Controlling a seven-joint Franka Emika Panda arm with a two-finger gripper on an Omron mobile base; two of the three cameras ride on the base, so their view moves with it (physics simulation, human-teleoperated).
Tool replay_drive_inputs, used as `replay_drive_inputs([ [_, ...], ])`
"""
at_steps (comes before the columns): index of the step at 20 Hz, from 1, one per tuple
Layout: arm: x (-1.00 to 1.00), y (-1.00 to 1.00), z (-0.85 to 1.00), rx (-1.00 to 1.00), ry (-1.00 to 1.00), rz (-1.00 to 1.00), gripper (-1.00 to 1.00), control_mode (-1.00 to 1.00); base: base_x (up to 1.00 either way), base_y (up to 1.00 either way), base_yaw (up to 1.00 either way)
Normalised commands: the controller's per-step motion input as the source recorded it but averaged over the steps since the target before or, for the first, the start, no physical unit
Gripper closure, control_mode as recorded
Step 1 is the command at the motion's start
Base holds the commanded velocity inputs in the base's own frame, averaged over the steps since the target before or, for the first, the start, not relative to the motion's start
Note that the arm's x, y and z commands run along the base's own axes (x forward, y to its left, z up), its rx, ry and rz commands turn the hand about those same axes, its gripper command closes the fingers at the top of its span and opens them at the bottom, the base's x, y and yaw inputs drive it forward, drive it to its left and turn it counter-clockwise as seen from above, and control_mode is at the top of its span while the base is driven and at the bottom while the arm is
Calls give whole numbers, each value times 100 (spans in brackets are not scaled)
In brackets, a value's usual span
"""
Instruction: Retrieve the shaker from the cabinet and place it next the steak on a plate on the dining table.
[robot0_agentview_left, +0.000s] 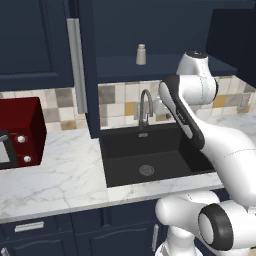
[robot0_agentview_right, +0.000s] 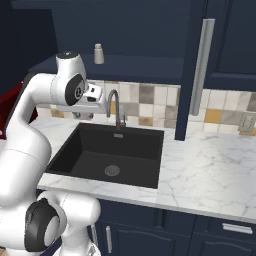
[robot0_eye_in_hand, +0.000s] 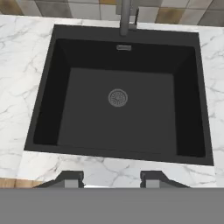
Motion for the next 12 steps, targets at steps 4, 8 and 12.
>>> replay_drive_inputs([
  [4, 0, 0, 2, 0, -5, 0, -100, -100, 0, 0, 0],
  [8, -2, 0, 23, 0, -17, 0, -100, -100, 0, 0, 0],
  [12, -4, 1, 44, 0, -35, 0, -100, -100, 0, 0, 0],
])
